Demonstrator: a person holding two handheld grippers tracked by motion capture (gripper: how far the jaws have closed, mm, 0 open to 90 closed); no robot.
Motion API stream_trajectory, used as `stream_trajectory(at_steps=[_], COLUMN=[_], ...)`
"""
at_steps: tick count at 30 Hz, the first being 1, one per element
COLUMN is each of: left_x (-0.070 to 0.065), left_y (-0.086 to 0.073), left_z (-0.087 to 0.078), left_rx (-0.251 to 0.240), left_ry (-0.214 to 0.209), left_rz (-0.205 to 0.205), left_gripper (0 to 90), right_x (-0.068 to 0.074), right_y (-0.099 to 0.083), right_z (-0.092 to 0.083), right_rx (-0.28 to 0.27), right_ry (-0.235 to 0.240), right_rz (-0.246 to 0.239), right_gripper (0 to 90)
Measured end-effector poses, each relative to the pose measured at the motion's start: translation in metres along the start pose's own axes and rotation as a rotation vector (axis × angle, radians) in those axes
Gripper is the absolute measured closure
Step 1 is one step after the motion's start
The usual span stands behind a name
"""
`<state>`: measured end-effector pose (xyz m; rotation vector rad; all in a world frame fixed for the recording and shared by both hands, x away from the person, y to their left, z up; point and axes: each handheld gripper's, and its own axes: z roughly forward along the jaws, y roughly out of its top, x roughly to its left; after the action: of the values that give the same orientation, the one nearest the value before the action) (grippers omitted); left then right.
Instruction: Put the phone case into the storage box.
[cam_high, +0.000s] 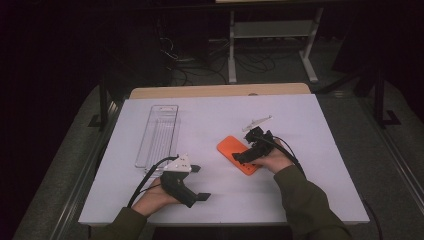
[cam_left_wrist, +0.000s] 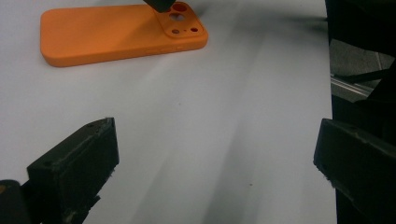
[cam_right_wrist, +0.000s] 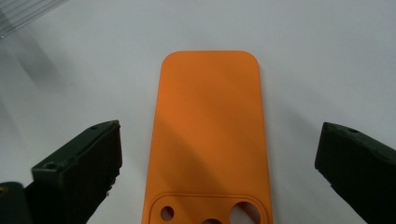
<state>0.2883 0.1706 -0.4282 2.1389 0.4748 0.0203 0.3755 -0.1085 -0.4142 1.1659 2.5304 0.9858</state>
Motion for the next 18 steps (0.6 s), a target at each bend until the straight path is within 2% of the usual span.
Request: stream_trajectory(at_steps=[18], left_x=[0.000], left_y=[0.000], left_z=[0.001], left_rx=[0.003], left_ry=[-0.005], left_rz=[0.003], left_gripper=[0.0], right_x=[0.005], right_y=[-0.007], right_z=[0.015], right_rx=[0.061], right_ry=[-0.011], right_rz=[-0.021], right_gripper=[0.0])
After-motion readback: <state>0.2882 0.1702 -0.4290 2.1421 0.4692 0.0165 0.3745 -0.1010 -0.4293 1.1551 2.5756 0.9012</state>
